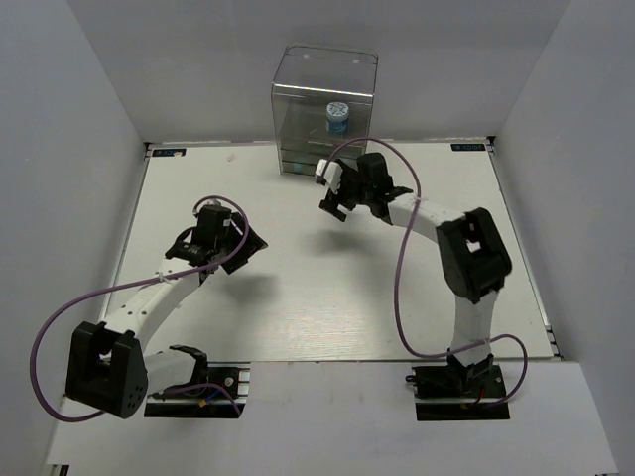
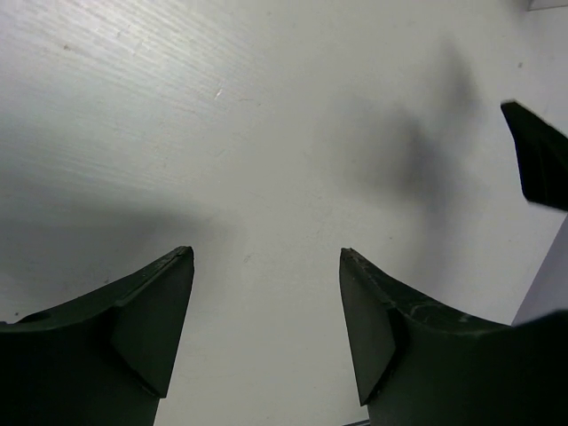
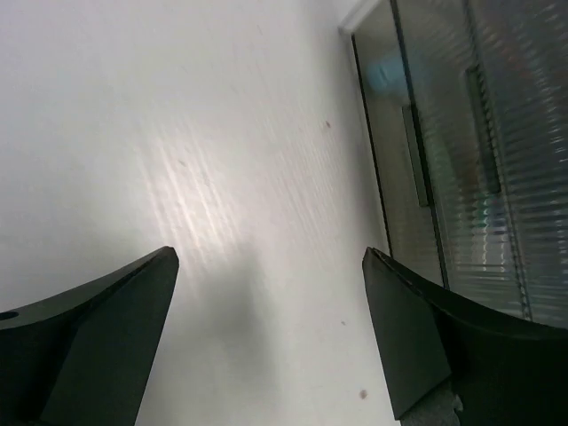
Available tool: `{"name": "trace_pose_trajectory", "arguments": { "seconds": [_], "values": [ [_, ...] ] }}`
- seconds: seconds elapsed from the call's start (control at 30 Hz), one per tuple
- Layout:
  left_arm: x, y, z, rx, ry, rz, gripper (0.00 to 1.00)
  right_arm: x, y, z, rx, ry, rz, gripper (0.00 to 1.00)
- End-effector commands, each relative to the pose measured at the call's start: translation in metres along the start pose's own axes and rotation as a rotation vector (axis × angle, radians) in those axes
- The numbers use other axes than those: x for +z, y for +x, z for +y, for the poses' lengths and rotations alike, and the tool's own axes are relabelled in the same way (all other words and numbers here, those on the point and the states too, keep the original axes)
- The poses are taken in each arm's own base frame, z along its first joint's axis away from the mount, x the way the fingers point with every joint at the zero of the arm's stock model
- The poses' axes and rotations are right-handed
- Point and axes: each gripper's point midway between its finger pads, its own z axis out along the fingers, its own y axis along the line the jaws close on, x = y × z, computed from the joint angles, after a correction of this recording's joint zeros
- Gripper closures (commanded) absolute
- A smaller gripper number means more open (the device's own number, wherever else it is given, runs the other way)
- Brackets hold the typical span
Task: Sort the stationery into containers
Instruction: Reset both arms
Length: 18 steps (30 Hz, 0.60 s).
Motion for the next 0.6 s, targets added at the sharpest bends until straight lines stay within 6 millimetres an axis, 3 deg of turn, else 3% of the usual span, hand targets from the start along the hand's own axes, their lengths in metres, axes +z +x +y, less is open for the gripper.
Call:
{"name": "trace_pose_trajectory", "arguments": {
  "seconds": [0.0, 0.03, 0.13, 0.3, 0.37, 0.43, 0.5, 0.53, 0.57],
  "values": [
    [-0.008, -0.014, -0.024, 0.025, 0.121, -0.061, 0.23, -0.039, -0.058, 0.017, 0.158, -0.093, -0.169, 0.10],
    [-0.009, -0.014, -0.033, 0.046, 0.156, -0.066, 0.22, -0.058, -0.069, 0.010, 0.174, -0.075, -0.188, 0.10],
    [-0.013, -0.019, -0.044, 0.090, 0.214, -0.087, 0.19, -0.083, -0.081, 0.006, 0.267, -0.046, -0.189, 0.10],
    [-0.029, -0.036, -0.066, 0.184, 0.309, -0.172, 0.11, -0.110, -0.073, 0.003, 0.480, 0.045, -0.084, 0.10],
    [-0.040, -0.040, -0.076, 0.234, 0.361, -0.205, 0.01, -0.119, -0.068, 0.001, 0.528, 0.094, -0.052, 0.10],
    [-0.048, -0.043, -0.081, 0.257, 0.404, -0.238, 0.01, -0.127, -0.058, 0.004, 0.534, 0.124, -0.034, 0.10],
    [-0.059, -0.044, -0.087, 0.280, 0.457, -0.269, 0.01, -0.143, -0.075, -0.008, 0.504, 0.185, -0.109, 0.10],
    [-0.062, -0.045, -0.088, 0.292, 0.468, -0.285, 0.01, -0.142, -0.058, 0.000, 0.524, 0.204, -0.075, 0.10],
    [-0.066, -0.042, -0.087, 0.308, 0.488, -0.295, 0.01, -0.150, -0.066, -0.004, 0.515, 0.228, -0.103, 0.10]
  ]
}}
